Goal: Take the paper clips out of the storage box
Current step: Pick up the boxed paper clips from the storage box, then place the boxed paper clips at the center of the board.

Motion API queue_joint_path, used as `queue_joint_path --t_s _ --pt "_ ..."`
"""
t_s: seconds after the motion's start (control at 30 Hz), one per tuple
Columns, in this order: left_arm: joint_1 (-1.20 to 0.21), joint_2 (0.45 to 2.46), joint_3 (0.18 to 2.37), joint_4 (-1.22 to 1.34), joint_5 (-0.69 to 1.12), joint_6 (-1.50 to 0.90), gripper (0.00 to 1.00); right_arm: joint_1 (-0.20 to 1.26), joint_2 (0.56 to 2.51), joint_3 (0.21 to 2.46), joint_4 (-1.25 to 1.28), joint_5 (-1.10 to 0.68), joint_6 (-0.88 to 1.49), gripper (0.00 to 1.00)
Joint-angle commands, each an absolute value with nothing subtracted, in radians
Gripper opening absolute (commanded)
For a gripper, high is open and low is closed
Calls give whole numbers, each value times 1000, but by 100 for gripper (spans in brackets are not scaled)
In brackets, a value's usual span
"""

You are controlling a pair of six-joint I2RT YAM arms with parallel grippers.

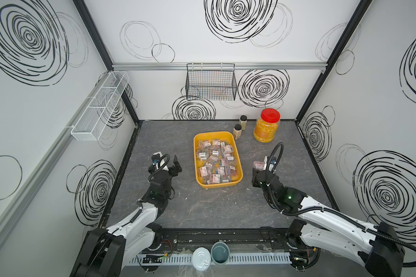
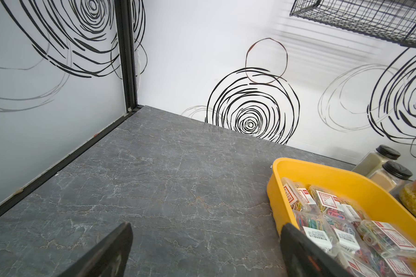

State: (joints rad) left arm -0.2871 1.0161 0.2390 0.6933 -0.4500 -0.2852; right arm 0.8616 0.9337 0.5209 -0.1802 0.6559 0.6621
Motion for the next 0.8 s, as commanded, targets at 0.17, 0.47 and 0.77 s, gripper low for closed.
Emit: queue_joint_path --t_s 0.17,0.47,0.77 --pt "-340 1019 271 727 -494 -230 99 834 978 356 -53 656 728 28" --pt "-345 1012 271 719 -495 -229 99 734 1182 299 246 595 663 28" --pt "-342 975 245 728 -500 -233 99 667 1387 322 445 537 602 28"
